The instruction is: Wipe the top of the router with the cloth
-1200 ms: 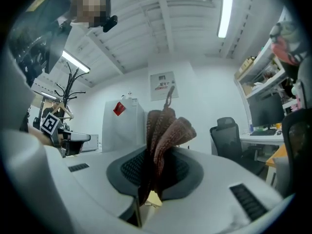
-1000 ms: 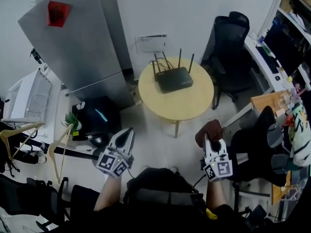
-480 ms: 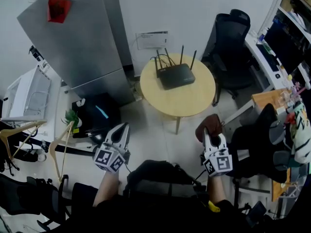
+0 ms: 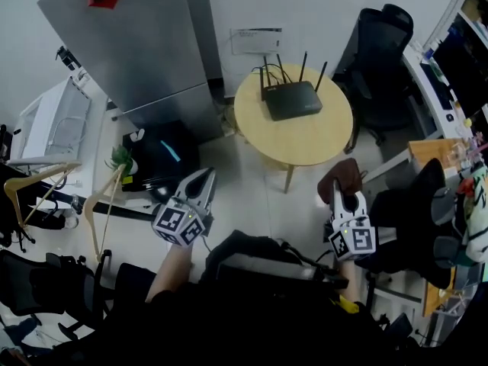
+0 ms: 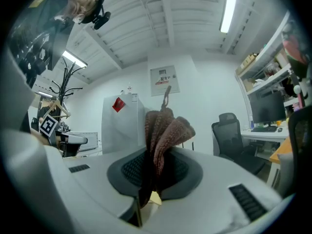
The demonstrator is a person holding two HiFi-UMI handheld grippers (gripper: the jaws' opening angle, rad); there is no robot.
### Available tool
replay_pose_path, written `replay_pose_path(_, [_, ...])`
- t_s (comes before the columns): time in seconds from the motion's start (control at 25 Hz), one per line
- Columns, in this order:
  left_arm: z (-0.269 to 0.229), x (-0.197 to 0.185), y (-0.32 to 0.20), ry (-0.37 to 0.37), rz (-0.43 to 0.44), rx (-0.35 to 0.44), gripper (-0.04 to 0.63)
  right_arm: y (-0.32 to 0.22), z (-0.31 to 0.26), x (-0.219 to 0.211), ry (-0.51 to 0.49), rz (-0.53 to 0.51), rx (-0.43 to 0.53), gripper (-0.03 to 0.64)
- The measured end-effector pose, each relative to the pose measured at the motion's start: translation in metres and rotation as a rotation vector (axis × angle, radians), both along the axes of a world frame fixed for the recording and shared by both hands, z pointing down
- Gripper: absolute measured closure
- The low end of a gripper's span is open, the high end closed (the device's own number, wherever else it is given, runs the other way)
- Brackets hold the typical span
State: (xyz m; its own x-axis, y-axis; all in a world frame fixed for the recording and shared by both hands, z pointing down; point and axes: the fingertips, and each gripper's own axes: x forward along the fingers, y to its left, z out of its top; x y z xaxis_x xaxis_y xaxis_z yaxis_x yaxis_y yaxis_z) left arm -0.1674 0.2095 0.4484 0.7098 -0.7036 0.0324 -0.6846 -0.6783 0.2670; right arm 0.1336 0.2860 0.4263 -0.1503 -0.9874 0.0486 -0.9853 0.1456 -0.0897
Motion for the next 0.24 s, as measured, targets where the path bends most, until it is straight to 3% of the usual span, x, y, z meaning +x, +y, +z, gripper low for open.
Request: replay_pose_path(0.24, [-0.001,-0.0038,-0.0028,0.01,-0.014,-0.009,0.598,0.0013,0.0081,-0.0001,-0.021,0.008,-0.019,0.561])
